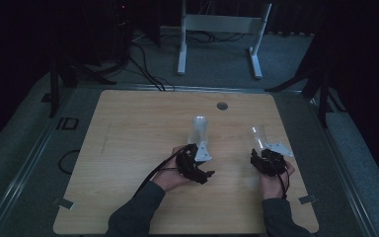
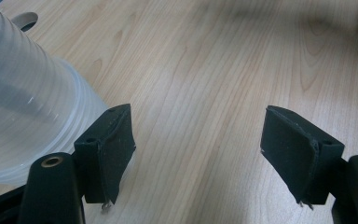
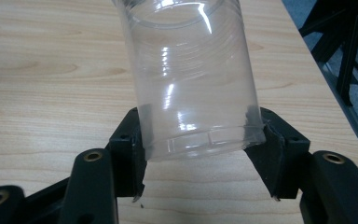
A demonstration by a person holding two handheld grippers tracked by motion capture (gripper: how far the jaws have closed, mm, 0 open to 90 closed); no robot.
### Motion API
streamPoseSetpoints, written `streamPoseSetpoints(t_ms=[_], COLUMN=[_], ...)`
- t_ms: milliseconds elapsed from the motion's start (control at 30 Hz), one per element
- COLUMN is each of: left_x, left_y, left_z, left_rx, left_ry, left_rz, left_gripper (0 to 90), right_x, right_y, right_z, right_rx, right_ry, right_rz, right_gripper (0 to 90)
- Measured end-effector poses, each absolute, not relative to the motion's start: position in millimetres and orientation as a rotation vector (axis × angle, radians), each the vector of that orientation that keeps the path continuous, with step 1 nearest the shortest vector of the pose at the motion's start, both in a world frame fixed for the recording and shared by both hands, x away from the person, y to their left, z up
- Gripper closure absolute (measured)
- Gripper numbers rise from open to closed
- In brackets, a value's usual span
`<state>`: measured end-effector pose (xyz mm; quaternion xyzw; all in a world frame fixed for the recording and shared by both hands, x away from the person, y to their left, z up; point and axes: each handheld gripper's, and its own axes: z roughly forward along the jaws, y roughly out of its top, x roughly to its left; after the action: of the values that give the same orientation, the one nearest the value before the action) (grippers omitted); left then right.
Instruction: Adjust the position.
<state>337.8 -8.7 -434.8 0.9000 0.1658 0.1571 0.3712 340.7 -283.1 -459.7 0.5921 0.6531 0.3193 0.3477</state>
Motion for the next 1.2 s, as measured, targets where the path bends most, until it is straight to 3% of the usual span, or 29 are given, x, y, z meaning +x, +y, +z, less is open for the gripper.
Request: streamPoseSetpoints(t_ms=[1200], left_x=[345.4], left_y=[-39.3], left_z=[-419.4], left_rx=[2.206], left_ry=[0.486], left_rz=[0.345], left_gripper=[25.3], right_x=[319.1], right_y=[-281.1], right_z=[-448.6], right_rx=[1.408], right_ry=[1.547], right_rz=[0.918], right_gripper=[42.0])
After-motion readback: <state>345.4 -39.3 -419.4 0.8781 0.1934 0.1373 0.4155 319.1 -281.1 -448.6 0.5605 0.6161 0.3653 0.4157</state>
